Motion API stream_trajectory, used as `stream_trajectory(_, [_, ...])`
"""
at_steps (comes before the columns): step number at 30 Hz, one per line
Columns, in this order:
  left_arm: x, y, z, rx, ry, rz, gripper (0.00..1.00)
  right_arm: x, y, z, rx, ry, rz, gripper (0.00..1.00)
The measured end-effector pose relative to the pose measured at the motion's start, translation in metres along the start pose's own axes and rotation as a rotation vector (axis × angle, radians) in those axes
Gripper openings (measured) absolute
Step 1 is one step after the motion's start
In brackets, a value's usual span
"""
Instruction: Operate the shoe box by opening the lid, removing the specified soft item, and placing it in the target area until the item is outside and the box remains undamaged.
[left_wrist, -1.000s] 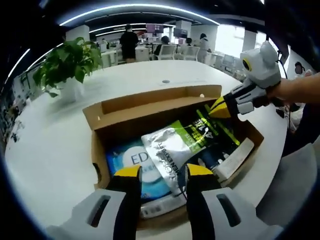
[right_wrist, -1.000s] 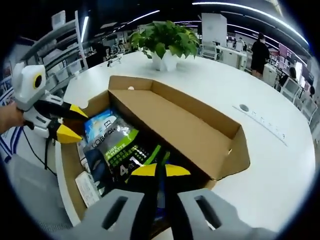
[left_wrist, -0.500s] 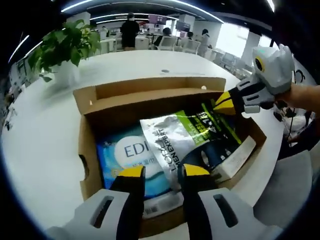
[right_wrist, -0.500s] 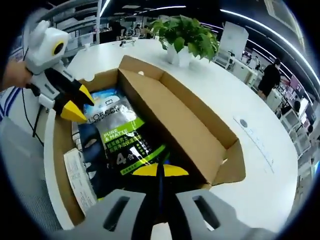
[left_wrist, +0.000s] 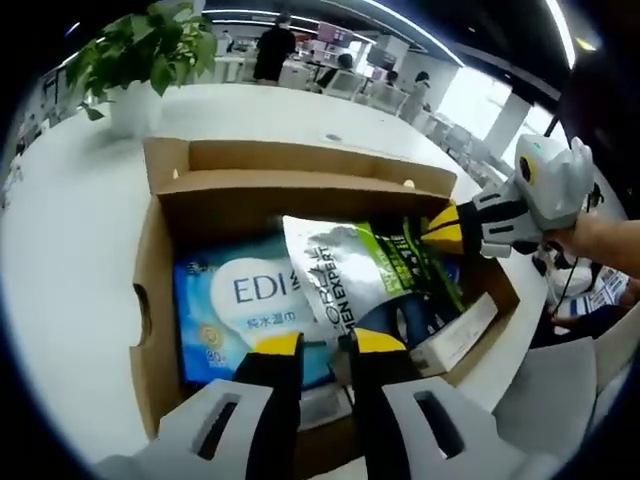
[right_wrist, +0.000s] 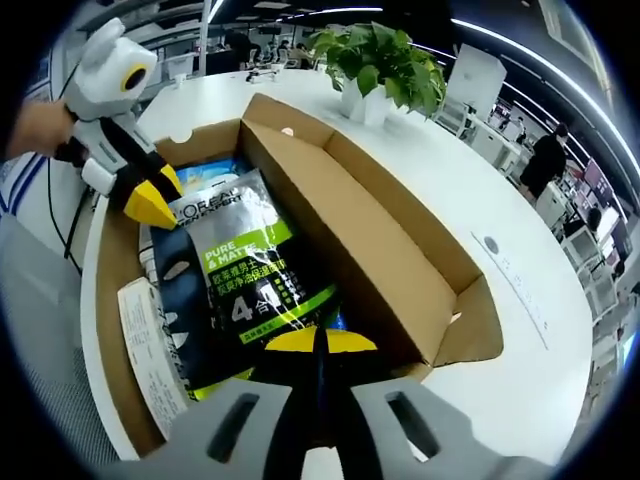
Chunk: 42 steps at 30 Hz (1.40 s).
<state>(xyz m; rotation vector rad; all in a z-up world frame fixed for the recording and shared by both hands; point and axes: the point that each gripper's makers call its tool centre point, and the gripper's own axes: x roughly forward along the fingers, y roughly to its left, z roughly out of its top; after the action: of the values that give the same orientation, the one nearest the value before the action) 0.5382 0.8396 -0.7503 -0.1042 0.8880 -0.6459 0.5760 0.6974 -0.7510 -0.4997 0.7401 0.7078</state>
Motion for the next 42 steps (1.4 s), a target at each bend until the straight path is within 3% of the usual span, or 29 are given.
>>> stream_trajectory(9, [0.001, -0.008, 0.002, -0.019, -0.011, -0.034, 0.0, -0.003, 0.0, 0.001, 0.049, -0.016, -0.002, 0.0])
stream_trajectory(13, [0.0, -0.009, 0.002, -0.007, -0.013, -0.026, 0.0, -0.008, 0.001, 0.003, 0.126, -0.051, 0.01, 0.0])
stream_trajectory(25, [-0.005, -0.01, 0.01, 0.1, -0.017, 0.033, 0.0, -0.024, -0.001, 0.014, 0.224, -0.141, 0.012, 0.0])
stream_trajectory(32, [-0.015, -0.012, 0.024, 0.099, -0.064, 0.055, 0.0, -0.037, -0.006, 0.028, 0.24, -0.202, -0.001, 0.0])
stream_trajectory(42, [-0.028, -0.025, 0.038, 0.071, -0.098, 0.039, 0.0, -0.06, -0.015, 0.044, 0.29, -0.265, 0.027, 0.0])
